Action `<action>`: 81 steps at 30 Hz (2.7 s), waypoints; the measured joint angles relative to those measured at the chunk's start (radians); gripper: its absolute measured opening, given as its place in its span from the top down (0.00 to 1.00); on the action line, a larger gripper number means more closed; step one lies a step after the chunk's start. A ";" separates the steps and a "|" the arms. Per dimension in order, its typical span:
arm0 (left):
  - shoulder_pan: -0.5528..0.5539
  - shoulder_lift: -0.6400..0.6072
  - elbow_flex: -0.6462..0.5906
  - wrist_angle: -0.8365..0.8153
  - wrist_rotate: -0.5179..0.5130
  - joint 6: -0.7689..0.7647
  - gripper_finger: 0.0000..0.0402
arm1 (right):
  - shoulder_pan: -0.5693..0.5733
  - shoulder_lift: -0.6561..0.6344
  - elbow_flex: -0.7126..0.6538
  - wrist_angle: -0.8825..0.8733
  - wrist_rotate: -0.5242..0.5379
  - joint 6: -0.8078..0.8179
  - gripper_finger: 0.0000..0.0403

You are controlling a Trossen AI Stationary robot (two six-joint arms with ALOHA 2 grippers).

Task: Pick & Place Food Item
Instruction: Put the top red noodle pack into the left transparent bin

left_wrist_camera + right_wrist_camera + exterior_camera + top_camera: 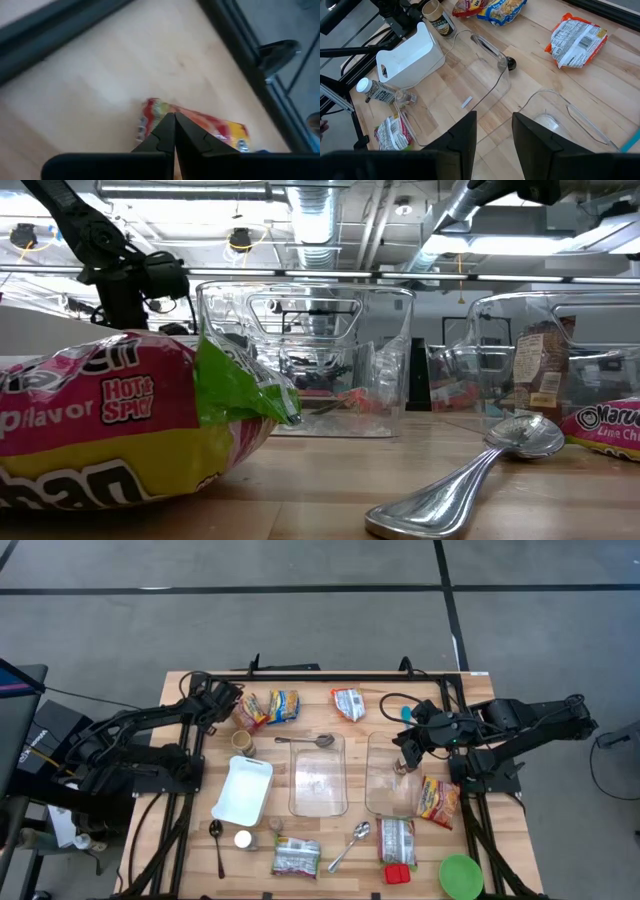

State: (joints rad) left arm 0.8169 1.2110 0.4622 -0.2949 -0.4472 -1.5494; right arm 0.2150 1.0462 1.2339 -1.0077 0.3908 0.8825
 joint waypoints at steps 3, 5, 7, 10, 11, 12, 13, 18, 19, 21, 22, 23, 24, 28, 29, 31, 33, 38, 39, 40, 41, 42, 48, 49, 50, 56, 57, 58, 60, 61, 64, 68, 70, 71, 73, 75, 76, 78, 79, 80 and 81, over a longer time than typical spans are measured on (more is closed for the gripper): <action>0.000 0.000 0.000 0.045 0.011 0.000 1.00 | 0.000 0.000 0.000 0.000 0.000 0.000 0.71; 0.000 0.000 0.000 0.066 0.014 -0.004 1.00 | 0.000 0.000 0.000 0.000 0.000 0.000 0.71; 0.000 0.000 0.000 0.081 0.017 -0.041 1.00 | 0.000 0.000 0.000 0.000 0.000 0.000 0.71; 0.003 0.000 0.000 0.076 0.017 -0.158 1.00 | 0.000 0.000 0.000 0.000 0.000 0.000 0.71; 0.004 0.000 0.000 0.075 0.010 -0.181 1.00 | 0.000 0.000 0.000 0.000 0.000 0.000 0.71; 0.008 0.000 0.000 0.075 0.004 -0.200 1.00 | 0.000 0.000 0.000 0.000 0.000 0.000 0.71; 0.011 0.000 0.000 0.072 0.002 -0.221 1.00 | 0.000 0.000 0.000 0.000 0.000 0.000 0.71; 0.033 -0.011 0.041 -0.032 0.005 -0.294 1.00 | 0.000 0.000 0.000 0.000 0.000 0.000 0.71; 0.035 -0.014 0.060 -0.068 0.004 -0.303 1.00 | 0.000 0.000 0.000 0.000 0.000 0.000 0.71; 0.035 -0.017 0.100 -0.144 0.001 -0.317 1.00 | 0.000 0.000 0.000 0.000 0.000 0.000 0.71; 0.037 -0.022 0.118 -0.182 -0.004 -0.318 1.00 | 0.000 0.000 0.000 0.000 0.000 0.000 0.71; 0.039 -0.026 0.138 -0.211 -0.013 -0.318 1.00 | 0.000 0.000 0.000 0.000 0.000 0.000 0.71; 0.043 -0.028 0.153 -0.225 -0.015 -0.318 1.00 | 0.000 0.000 0.000 0.000 0.000 0.000 0.71; 0.065 -0.026 0.161 -0.260 0.019 -0.319 1.00 | 0.000 0.000 0.000 0.000 0.000 0.000 0.71; 0.074 -0.026 0.161 -0.265 0.045 -0.326 1.00 | 0.000 0.000 0.000 0.000 0.000 0.000 0.71; 0.087 -0.014 0.162 -0.288 0.082 -0.352 1.00 | 0.000 0.000 0.000 0.000 0.000 0.000 0.71; 0.089 -0.003 0.161 -0.292 0.087 -0.364 1.00 | 0.000 0.000 0.000 0.000 0.000 0.000 0.71; 0.089 0.012 0.161 -0.291 0.088 -0.394 1.00 | 0.000 0.000 0.000 0.000 0.000 0.000 0.71; 0.089 0.013 0.160 -0.291 0.091 -0.396 1.00 | 0.000 0.000 0.000 0.000 0.000 0.000 0.71; 0.088 0.013 0.158 -0.291 0.097 -0.396 1.00 | 0.000 0.000 0.000 0.000 0.000 0.000 0.71; 0.087 0.013 0.158 -0.293 0.107 -0.396 1.00 | 0.000 0.000 0.000 0.000 0.000 0.000 0.71; 0.087 0.013 0.158 -0.291 0.114 -0.397 1.00 | 0.000 0.000 0.000 0.000 0.000 0.000 0.71; 0.087 0.013 0.158 -0.290 0.115 -0.351 1.00 | 0.000 0.000 0.000 0.000 0.000 0.000 0.71; 0.087 0.013 0.158 -0.289 0.115 -0.351 1.00 | 0.000 0.000 0.000 0.000 0.000 0.000 0.71; 0.087 0.013 0.158 -0.286 0.115 -0.350 0.99 | 0.000 0.000 0.000 0.000 0.000 0.000 0.71; 0.087 0.013 0.158 -0.284 0.112 -0.349 0.90 | 0.000 0.000 0.000 0.000 0.000 0.000 0.71; 0.088 0.013 0.158 -0.283 0.102 -0.350 0.87 | 0.000 0.000 0.000 0.000 0.000 0.000 0.71; 0.088 0.013 0.158 -0.278 0.085 -0.351 0.84 | 0.000 0.000 0.000 0.000 0.000 0.000 0.71; 0.089 0.013 0.157 -0.269 0.054 -0.352 0.78 | 0.000 0.000 0.000 0.000 0.000 0.000 0.71; 0.089 0.013 0.157 -0.268 0.051 -0.357 0.75 | 0.000 0.000 0.000 0.000 0.000 0.000 0.71; 0.089 0.013 0.157 -0.263 0.052 -0.373 0.66 | 0.000 0.000 0.000 0.000 0.000 0.000 0.71; 0.089 0.052 0.157 -0.254 0.062 -0.376 0.58 | 0.000 0.000 0.000 0.000 0.000 0.000 0.71; 0.089 0.089 0.157 -0.225 0.062 -0.378 0.54 | 0.000 0.000 0.000 0.000 0.000 0.000 0.71; 0.089 0.106 0.157 -0.212 0.063 -0.378 0.52 | 0.000 0.000 0.000 0.000 0.000 0.000 0.71; 0.089 0.135 0.157 -0.181 0.072 -0.378 0.49 | 0.000 0.000 0.000 0.000 0.000 0.000 0.71; 0.089 0.159 0.157 -0.168 0.086 -0.378 0.46 | 0.000 0.000 0.000 0.000 0.000 0.000 0.71; 0.089 0.168 0.157 -0.168 0.091 -0.378 0.45 | 0.000 0.000 0.000 0.000 0.000 0.000 0.71; 0.089 0.183 0.157 -0.167 0.105 -0.378 0.43 | 0.000 0.000 0.000 0.000 0.000 0.000 0.71; 0.089 0.189 0.157 -0.164 0.111 -0.378 0.42 | 0.000 0.000 0.000 0.000 0.000 0.000 0.71; 0.089 0.195 0.157 -0.158 0.117 -0.378 0.41 | 0.000 0.000 0.000 0.000 0.000 0.000 0.71; 0.089 0.200 0.157 -0.152 0.121 -0.378 0.40 | 0.000 0.000 0.000 0.000 0.000 0.000 0.71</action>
State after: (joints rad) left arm 0.9054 1.4105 0.6193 -0.4472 -0.3262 -1.9278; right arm 0.2153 1.0463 1.2336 -1.0080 0.3904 0.8829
